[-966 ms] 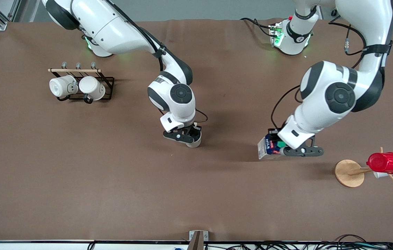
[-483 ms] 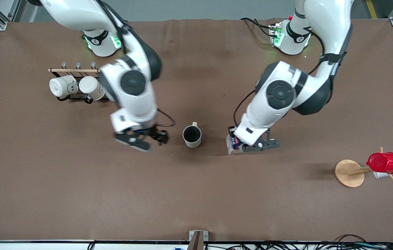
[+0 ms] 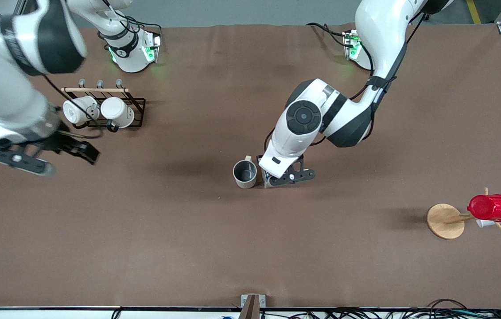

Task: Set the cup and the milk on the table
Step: 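Lower the carton beside the mug with the left gripper and release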

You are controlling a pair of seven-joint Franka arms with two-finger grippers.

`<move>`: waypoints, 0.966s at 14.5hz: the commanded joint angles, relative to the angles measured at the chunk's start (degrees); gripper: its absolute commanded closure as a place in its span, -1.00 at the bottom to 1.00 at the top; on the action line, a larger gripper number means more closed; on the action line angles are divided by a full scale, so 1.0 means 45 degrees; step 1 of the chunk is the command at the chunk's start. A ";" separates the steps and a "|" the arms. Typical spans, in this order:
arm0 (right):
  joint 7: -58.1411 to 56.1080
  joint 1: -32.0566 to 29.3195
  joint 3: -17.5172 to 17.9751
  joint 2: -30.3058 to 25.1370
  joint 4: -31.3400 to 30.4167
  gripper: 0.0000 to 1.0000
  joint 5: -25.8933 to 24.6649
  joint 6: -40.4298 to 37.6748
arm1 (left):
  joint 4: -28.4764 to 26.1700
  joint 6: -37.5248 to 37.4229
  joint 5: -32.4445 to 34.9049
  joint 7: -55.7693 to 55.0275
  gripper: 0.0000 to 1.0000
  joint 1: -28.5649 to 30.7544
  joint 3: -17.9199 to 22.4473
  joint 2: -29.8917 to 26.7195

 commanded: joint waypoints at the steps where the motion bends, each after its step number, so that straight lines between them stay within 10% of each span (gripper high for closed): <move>1: -0.2069 -0.0095 -0.1049 -0.1316 -0.0651 -1.00 0.0981 -0.0658 | 0.0439 -0.0087 -0.0071 -0.0157 0.29 -0.0225 0.0130 0.0339; 7: -0.4774 -0.1151 -0.1678 -0.1515 0.0695 -1.00 0.1865 -0.2224 | 0.0517 0.0577 -0.0071 -0.0157 -0.01 -0.0439 0.0169 0.0847; 9: -0.4793 -0.1092 -0.1678 -0.1281 0.0853 -1.00 0.1864 -0.2127 | 0.0497 0.0578 -0.0013 -0.0080 -0.99 -0.0460 0.0208 0.0809; 14: -0.4755 -0.0937 -0.1600 -0.1300 0.1652 -1.00 0.2000 -0.2476 | 0.0497 -0.0199 0.1373 0.0192 -1.00 0.0258 0.0247 -0.0496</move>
